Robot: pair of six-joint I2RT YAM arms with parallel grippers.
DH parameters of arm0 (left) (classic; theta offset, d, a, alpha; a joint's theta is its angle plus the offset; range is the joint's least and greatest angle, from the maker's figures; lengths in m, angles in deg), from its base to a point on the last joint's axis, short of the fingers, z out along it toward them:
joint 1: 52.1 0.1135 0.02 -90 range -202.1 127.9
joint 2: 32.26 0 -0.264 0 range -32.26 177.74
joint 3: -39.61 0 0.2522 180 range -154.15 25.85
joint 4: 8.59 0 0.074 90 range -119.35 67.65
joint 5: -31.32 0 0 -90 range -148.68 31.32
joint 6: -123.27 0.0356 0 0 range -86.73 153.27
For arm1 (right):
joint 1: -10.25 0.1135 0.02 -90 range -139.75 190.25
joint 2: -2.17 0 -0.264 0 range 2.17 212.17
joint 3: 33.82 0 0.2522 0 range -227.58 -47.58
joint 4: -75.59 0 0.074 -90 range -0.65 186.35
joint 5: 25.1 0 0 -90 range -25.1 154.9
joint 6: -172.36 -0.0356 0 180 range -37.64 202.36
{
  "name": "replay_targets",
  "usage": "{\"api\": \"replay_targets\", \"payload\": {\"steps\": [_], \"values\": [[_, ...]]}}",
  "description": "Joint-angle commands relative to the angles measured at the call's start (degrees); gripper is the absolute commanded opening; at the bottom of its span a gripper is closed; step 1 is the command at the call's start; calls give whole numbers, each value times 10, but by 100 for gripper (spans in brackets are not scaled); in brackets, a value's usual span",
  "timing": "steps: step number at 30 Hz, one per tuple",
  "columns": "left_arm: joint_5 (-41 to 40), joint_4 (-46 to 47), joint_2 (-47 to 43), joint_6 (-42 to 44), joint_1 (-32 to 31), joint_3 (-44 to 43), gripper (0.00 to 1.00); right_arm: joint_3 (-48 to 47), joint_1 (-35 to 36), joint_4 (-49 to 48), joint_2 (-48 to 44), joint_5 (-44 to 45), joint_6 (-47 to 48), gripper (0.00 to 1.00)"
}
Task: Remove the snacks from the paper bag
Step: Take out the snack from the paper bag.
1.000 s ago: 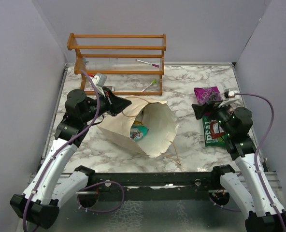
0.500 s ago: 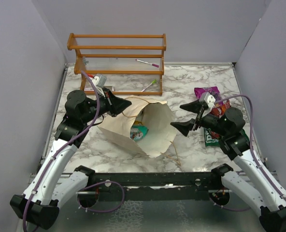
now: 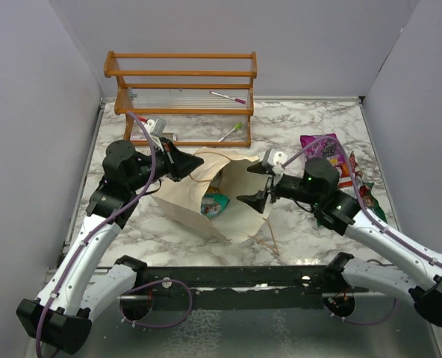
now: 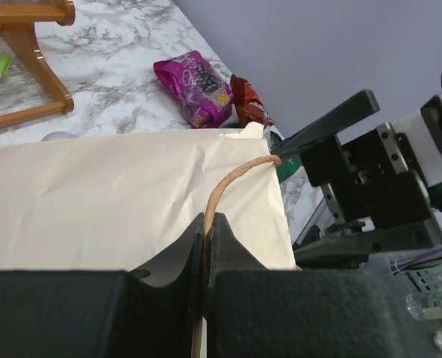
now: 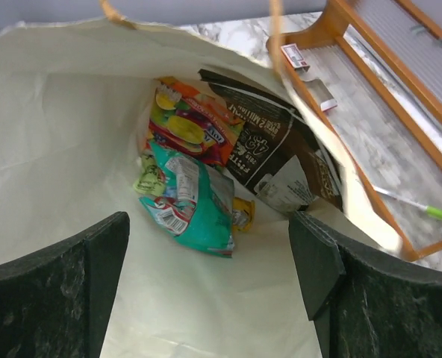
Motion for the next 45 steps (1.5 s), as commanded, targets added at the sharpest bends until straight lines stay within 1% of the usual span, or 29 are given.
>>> {"api": "replay_targets", "payload": {"steps": [1,3,6,8,11,14,18,24,27,30,34,38,43,45], "values": [[-9,-8,-6,15,3,-20,0,-16,78,-4,37,152,155,87],[-10,-9,-7,17,3,-21,0,-11,85,-9,54,145,231,89],[-11,-10,-6,18,3,-22,0,-5,86,-36,72,145,311,90],[-10,-7,-6,15,3,-22,0,5,86,-79,78,146,357,93],[-9,-8,-7,16,3,-24,0,27,86,-137,90,150,412,100],[-12,-9,-11,17,3,-26,0,11,86,-119,121,138,460,99],[-14,-5,-14,16,3,-24,0,11,86,-152,154,159,495,99],[-10,-5,-15,16,3,-25,0,0,86,-211,202,231,516,99],[-10,-5,-18,15,3,-22,0,2,87,-244,222,253,522,99],[-11,-6,-20,14,3,-20,0,16,86,-293,240,254,525,99],[-12,-6,-22,12,3,-21,0,4,86,-301,280,247,537,99],[-14,-13,-23,13,3,-27,0,-9,86,-301,311,230,530,99],[-19,-22,-26,17,3,-29,0,-17,86,-253,325,179,519,82],[-19,-22,-28,16,3,-25,0,-14,86,-245,327,162,510,78]]}}
